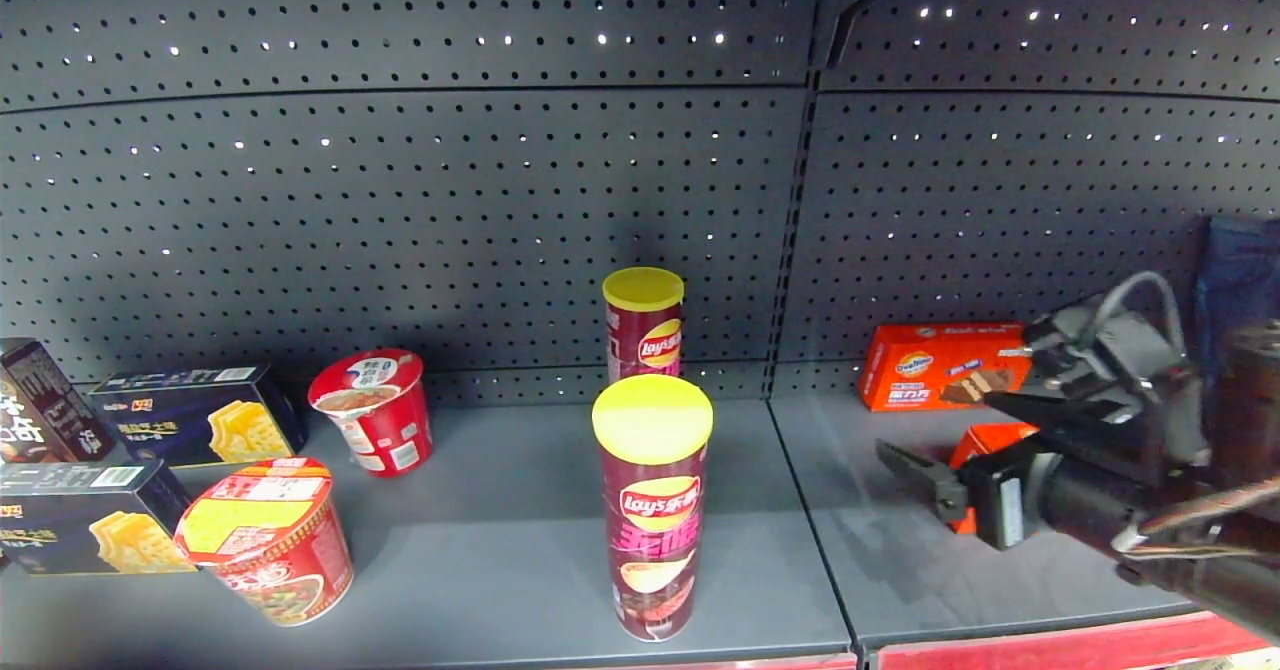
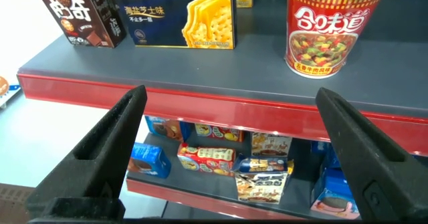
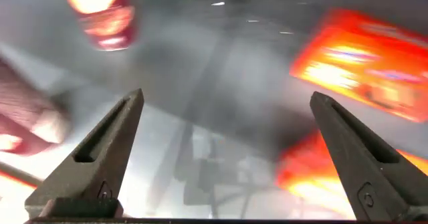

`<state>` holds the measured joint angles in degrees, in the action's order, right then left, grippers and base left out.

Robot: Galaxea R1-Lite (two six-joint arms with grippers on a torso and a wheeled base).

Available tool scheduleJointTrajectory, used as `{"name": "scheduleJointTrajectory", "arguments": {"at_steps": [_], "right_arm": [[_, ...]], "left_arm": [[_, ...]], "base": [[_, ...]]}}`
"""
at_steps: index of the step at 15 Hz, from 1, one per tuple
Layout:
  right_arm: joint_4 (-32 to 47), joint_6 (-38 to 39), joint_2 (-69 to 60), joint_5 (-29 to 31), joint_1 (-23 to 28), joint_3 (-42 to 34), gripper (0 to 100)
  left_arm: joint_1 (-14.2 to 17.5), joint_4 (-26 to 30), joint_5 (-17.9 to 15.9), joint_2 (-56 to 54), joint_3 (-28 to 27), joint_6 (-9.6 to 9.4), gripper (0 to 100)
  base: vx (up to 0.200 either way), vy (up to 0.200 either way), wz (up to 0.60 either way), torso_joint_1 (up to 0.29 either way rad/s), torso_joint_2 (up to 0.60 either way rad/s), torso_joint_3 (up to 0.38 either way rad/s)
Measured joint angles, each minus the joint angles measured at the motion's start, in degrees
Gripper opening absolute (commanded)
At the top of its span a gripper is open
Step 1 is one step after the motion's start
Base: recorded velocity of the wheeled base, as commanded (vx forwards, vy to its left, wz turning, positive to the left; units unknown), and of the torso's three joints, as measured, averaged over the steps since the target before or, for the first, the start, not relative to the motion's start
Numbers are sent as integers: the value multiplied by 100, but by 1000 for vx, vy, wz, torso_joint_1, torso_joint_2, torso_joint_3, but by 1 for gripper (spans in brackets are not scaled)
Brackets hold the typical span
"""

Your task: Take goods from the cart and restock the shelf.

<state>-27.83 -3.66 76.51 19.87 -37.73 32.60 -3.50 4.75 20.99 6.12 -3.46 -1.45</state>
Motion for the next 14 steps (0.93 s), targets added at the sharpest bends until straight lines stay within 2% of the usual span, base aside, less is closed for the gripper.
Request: {"name": "scheduleJointTrajectory", "arguments": {"at_steps": [5, 7, 9, 10, 11, 12, 14], "right_arm": [[128, -99, -2202, -299, 1106, -1297, 100], [279, -101, -3078, -411, 1871, -1941, 100], [583, -102, -3867, -455, 2625, -2387, 100], [786, -107, -4239, -468, 2950, -2558, 100], [1024, -107, -4619, -477, 3165, -2651, 100], [1336, -110, -5041, -483, 3322, -2723, 100], [2015, -110, -5976, -516, 3508, -2827, 100]], "left_arm": [[-20, 6, -184, -4, 0, 4, 100], [-20, 13, -230, -4, 0, 9, 100], [-20, 9, -230, -4, -6, 152, 100], [-20, 4, -230, -4, -6, 334, 100], [-20, -22, -235, -4, -4, 602, 100], [-20, -35, -244, -4, 5, 662, 100], [-20, -35, -290, -11, 22, 583, 100]], "base": [[0, 0, 0, 0, 0, 0], [0, 0, 0, 0, 0, 0], [0, 0, 0, 0, 0, 0], [0, 0, 0, 0, 0, 0], [0, 0, 0, 0, 0, 0], [0, 0, 0, 0, 0, 0], [0, 0, 0, 0, 0, 0]]}}
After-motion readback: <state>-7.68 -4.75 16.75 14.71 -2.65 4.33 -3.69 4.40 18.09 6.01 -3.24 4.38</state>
